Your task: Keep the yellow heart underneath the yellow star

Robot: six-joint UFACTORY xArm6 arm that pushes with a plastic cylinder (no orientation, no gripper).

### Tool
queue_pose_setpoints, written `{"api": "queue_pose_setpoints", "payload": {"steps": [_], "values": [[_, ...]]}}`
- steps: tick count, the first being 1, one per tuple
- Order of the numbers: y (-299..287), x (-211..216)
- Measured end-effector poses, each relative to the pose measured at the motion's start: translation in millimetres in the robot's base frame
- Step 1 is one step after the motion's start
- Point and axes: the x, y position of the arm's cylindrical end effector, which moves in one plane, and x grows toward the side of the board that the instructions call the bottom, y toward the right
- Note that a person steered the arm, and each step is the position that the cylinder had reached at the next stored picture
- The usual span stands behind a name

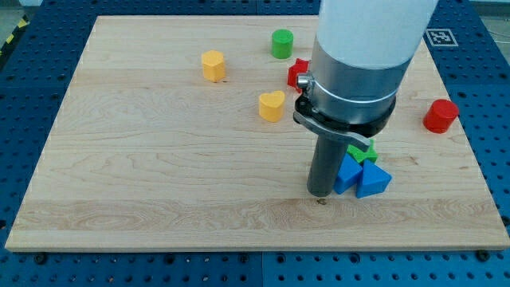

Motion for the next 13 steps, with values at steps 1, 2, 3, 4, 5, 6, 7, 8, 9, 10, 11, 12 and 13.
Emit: {"api": "queue_pose_setpoints", "payload": {"steps": [1,2,3,4,5,6,7,8,9,10,11,12,13], "values": [[-24.2,-21.6],[-29.6,-70.2],[-29.1,-113.6],[-28.8,-118.5],[-28.2,-124.7],[-25.0,-149.4],[10.1,-137.8],[29.9,-180.4],[39.5,-199.0],[41.2,-209.6],[31.0,-226.2],[3.8,-226.1],[-12.5,-225.5]]}}
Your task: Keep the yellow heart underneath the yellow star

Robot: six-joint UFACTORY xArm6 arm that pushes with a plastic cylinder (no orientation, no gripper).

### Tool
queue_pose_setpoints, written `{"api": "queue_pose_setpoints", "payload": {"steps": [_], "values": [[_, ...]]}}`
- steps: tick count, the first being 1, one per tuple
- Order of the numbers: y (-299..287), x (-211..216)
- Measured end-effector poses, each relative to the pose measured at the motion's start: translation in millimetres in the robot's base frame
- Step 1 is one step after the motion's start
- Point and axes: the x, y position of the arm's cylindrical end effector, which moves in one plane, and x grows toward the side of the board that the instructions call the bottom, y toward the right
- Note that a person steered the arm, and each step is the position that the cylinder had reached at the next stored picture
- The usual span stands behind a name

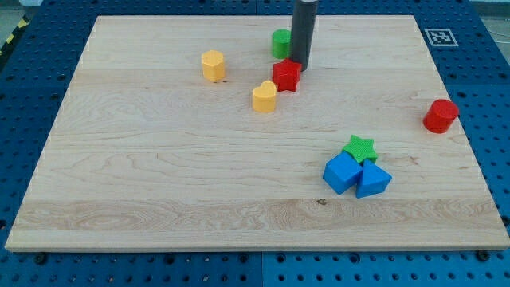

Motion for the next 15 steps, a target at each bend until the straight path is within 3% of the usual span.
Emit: {"api": "queue_pose_setpoints", "payload": {"steps": [2,6,8,9,12,15], "values": [[39.2,4.1],[4.5,28.8],[2.7,47.8],[32.1,80.3],[-55.8,85.6],[-63.9,90.3]]}}
